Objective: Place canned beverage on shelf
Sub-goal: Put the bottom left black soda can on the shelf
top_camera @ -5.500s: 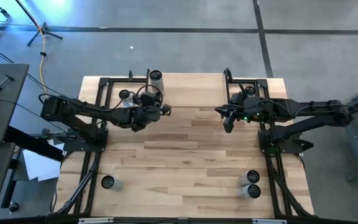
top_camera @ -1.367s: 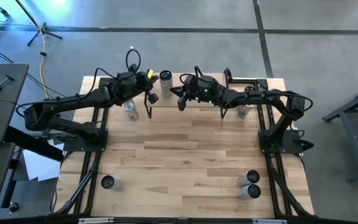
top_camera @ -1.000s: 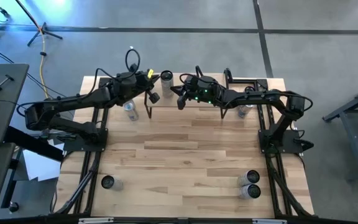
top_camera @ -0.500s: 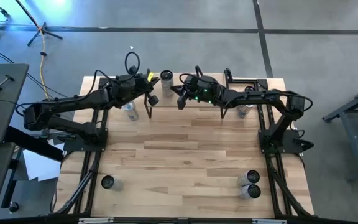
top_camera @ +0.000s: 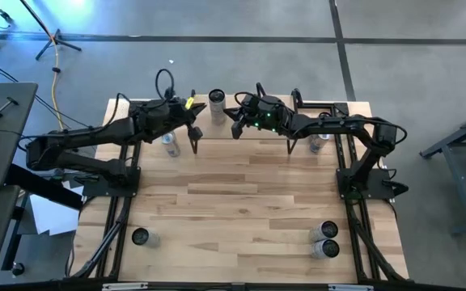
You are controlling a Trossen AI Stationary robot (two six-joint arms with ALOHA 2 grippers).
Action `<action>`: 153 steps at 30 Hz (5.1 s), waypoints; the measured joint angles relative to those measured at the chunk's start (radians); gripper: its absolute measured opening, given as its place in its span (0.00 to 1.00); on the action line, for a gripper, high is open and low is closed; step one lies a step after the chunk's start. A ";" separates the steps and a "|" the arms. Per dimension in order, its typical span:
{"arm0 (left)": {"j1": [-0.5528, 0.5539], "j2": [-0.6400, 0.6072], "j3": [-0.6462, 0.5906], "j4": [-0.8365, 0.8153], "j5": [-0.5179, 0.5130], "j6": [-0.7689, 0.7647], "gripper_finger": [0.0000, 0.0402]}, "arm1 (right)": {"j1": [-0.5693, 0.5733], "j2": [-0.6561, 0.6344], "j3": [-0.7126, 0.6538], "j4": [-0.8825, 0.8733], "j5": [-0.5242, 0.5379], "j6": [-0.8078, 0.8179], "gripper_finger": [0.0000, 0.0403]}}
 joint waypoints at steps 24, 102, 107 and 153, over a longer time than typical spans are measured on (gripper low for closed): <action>-0.174 -0.243 0.001 -0.030 -0.131 -0.138 0.00 | 0.003 0.116 0.110 0.094 0.040 0.002 0.00; -0.181 -0.243 0.001 -0.021 -0.134 -0.209 0.00 | -0.036 0.244 0.244 -0.056 0.040 0.000 0.00; -0.180 -0.243 0.001 -0.021 -0.143 -0.214 0.00 | -0.046 0.245 0.254 -0.041 0.042 0.022 0.00; -0.181 -0.243 0.001 -0.021 -0.187 -0.226 0.00 | -0.043 0.272 0.274 -0.005 -0.041 -0.098 0.00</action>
